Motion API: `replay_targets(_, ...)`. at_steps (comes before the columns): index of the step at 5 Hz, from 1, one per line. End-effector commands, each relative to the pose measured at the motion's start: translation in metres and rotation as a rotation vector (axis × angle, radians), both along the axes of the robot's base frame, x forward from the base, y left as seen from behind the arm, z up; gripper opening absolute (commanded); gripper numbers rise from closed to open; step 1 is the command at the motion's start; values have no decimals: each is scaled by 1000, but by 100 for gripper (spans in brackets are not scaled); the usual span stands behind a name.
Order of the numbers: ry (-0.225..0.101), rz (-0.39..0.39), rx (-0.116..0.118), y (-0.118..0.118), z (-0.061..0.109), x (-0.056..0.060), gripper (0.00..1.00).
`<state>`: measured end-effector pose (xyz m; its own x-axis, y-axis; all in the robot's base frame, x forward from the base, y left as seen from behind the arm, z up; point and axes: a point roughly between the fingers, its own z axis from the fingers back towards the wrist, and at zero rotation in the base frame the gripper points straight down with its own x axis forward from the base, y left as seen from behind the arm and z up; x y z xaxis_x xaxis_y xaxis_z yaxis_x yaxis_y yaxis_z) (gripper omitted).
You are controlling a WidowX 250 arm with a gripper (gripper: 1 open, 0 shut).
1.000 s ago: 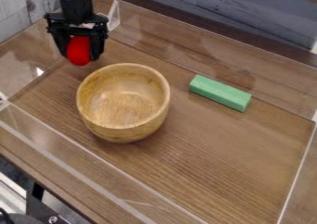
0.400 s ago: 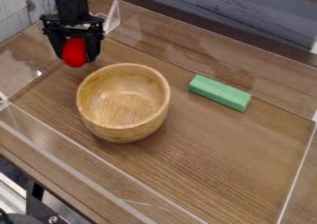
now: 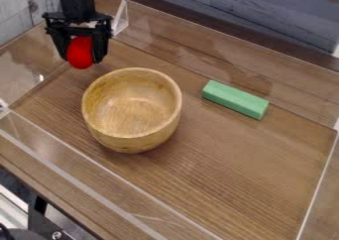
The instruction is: Move the red object to the left
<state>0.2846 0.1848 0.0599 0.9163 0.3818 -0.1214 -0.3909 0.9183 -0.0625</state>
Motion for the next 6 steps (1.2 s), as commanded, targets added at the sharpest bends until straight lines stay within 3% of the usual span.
replay_targets(1, -58, 46, 50, 10, 31, 3, 100)
replay_targets(2, -44, 86, 53, 16, 35, -5, 0)
replay_targets(4, -22, -17, 55, 33, 24, -17, 0)
replay_targets(6, 5, 22, 49, 34, 25, -22, 0)
